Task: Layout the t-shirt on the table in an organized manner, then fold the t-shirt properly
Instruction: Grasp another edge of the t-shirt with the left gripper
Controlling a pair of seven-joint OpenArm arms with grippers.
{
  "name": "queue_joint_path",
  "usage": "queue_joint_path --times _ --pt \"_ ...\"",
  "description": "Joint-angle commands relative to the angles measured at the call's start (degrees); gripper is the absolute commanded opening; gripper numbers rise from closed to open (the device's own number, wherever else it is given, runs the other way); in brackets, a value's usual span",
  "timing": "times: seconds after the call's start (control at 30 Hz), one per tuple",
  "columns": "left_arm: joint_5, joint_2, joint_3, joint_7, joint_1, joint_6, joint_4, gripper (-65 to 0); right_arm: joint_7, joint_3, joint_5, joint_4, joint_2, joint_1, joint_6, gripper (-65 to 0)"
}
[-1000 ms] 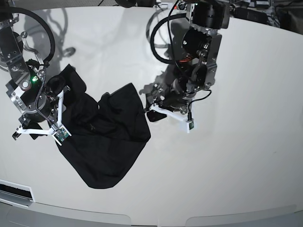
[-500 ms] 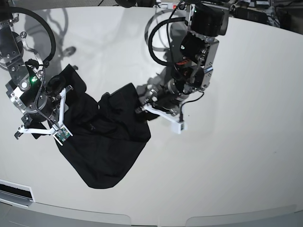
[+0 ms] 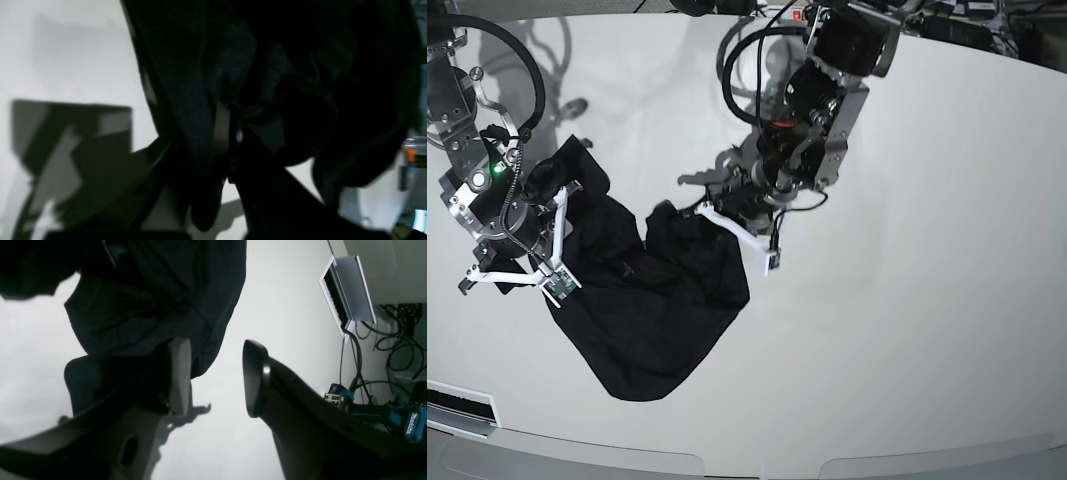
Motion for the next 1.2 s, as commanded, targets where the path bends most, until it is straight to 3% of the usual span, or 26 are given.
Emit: queue_joint_path --times 0.0,0.1,0.2,0.33,0.47,0.6,0.7,0.73,0.83,0.97,1.07,1.17 --pt "0.17 0.44 0.0 0.79 -1.38 -1.05 1.05 -65.0 0.39 0.55 -0.2 0.63 0.85 0.9 -0.31 -36.7" --pt "1.79 0.44 0.02 4.63 -2.4 -3.67 2.89 -65.0 -0.87 0.57 6.97 0.52 0.85 0.7 4.07 -36.7" --pt "4.85 0.44 0.02 5.51 -2.54 -4.09 5.01 -65.0 -0.63 0.55 13.77 -0.59 0.68 -0.81 8.28 -36.3" --pt "11.67 0.44 0.02 5.51 -2.54 -4.07 5.9 -65.0 -0.59 0.57 15.26 -4.37 0.59 -2.12 8.13 -28.9" --pt "14.16 0.44 0.02 5.51 -2.49 -4.07 5.9 -65.0 0.07 0.57 16.44 -9.53 -1.75 -2.12 8.48 -24.2" --pt "14.08 0.44 0.02 5.51 -2.54 -4.09 5.9 -65.0 -0.42 0.57 21.66 -11.69 -5.49 -2.75 14.49 -24.3" --pt "14.12 0.44 0.02 5.51 -2.51 -4.09 5.9 -65.0 -0.2 0.55 19.65 -11.69 -8.39 -4.5 17.42 -24.3" --pt "14.14 0.44 0.02 5.53 -2.51 -4.09 5.9 -65.0 0.48 0.55 16.33 -11.69 -9.18 -5.25 16.65 -24.3" --pt "14.51 0.44 0.02 5.6 -2.49 -4.09 5.9 -65.0 4.0 0.57 4.98 -11.72 -10.1 -7.74 8.94 -24.3" --pt "14.45 0.44 0.02 5.77 -2.54 -4.09 5.9 -65.0 3.85 0.57 1.05 -12.26 -10.08 -9.07 2.43 -24.3" --pt "14.49 0.44 0.02 5.92 -2.51 -4.09 5.9 -65.0 5.27 0.57 0.31 -16.11 -10.14 -8.68 0.74 -24.3" --pt "14.49 0.44 0.02 5.99 -2.54 -4.09 5.9 -65.0 8.74 0.57 0.44 -21.86 -10.78 -7.72 2.67 -24.3"
